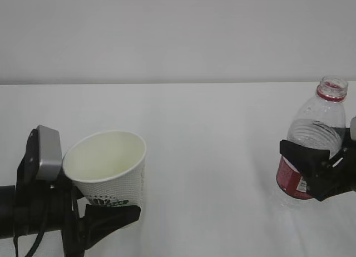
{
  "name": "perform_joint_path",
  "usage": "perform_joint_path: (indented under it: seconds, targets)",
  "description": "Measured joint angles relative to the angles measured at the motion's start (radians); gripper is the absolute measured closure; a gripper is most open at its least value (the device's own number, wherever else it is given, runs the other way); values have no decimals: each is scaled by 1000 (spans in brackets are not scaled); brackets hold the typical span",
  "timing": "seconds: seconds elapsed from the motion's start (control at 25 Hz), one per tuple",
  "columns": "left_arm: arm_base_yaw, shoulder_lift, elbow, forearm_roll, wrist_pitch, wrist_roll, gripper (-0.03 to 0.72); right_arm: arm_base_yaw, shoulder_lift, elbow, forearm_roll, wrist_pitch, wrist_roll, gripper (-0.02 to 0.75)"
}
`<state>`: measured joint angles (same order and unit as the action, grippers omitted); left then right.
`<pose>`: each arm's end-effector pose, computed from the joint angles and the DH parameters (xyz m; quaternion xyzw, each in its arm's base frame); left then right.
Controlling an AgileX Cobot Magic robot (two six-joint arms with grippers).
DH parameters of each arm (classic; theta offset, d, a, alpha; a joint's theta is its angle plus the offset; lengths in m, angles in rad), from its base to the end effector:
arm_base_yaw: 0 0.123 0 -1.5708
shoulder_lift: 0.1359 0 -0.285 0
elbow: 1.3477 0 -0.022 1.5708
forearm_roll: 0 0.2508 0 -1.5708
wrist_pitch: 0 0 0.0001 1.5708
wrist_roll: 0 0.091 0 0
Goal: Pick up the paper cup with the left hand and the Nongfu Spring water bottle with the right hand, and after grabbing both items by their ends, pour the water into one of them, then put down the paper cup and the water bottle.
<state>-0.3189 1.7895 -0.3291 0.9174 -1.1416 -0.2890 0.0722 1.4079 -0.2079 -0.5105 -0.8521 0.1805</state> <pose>0.1945 -0.1334 0.1213 0.4048 0.6970 -0.3587 0.4707 0.2001 0.0480 0.1653 -0.2057 0.7796 0.1233 0.5785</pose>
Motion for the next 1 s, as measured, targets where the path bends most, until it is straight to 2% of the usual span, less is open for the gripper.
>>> perform_joint_path:
  seconds: [0.28, 0.56, 1.0]
  targets:
    - [-88, 0, 0, -8, 0, 0, 171, 0, -2, 0, -37, 0, 19, 218]
    - [-176, 0, -2, -21, 0, 0, 171, 0, -2, -43, -138, 2, 81, 218]
    - [-297, 0, -77, -35, 0, -15, 171, 0, -2, -109, -254, 0, 137, 218]
